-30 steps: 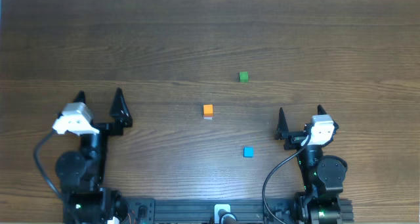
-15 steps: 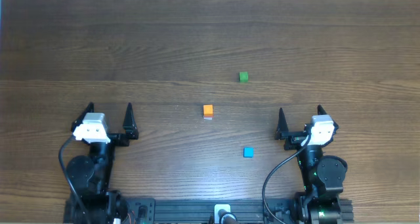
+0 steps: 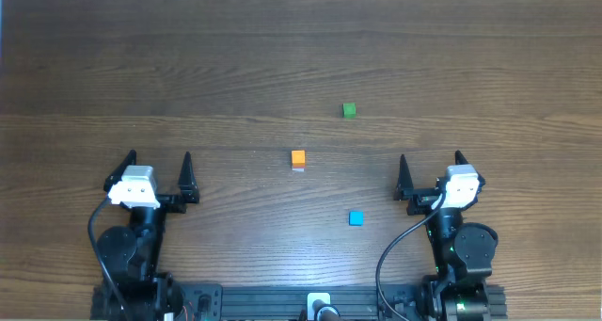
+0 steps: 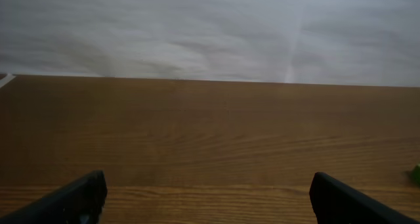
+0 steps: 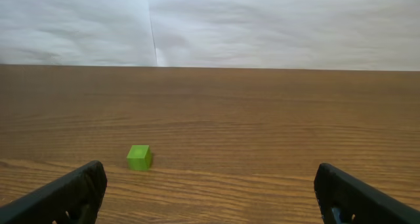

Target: Stack Cubes

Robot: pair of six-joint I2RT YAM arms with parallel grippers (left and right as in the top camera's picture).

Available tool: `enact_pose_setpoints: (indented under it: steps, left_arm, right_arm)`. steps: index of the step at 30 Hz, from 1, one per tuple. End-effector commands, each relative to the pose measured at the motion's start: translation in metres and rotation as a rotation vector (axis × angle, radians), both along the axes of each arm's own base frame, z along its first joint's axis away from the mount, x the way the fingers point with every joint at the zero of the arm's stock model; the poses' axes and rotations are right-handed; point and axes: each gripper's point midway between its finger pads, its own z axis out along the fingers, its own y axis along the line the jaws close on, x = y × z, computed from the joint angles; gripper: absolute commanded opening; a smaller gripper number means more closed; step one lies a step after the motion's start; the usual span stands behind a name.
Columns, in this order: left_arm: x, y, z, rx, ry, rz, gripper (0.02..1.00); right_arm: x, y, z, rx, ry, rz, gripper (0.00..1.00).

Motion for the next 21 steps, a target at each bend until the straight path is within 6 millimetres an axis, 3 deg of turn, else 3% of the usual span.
enact_pose_setpoints:
  steps: [1,16,18,21]
  left_arm:
    - [0.0,-0.001,-0.001,0.014,-0.004,-0.007,0.998]
    - [0.0,-0.001,-0.001,0.014,-0.004,-0.007,1.0]
    - [0.0,-0.001,-0.001,0.014,-0.004,-0.007,0.998]
    - [0.0,-0.001,-0.001,0.014,-0.004,-0.007,1.0]
  right_arm:
    - [0.0,0.001,-0.002,-0.003,0.001,0.006,0.993]
    - [0.0,0.0,-0.001,-0.005,0.0,0.004,0.993]
    - [0.001,-0.011,0.012,0.063,-0.052,-0.064,0.991]
    - [0.001,-0.006,0.025,0.124,-0.096,-0.033,0.993]
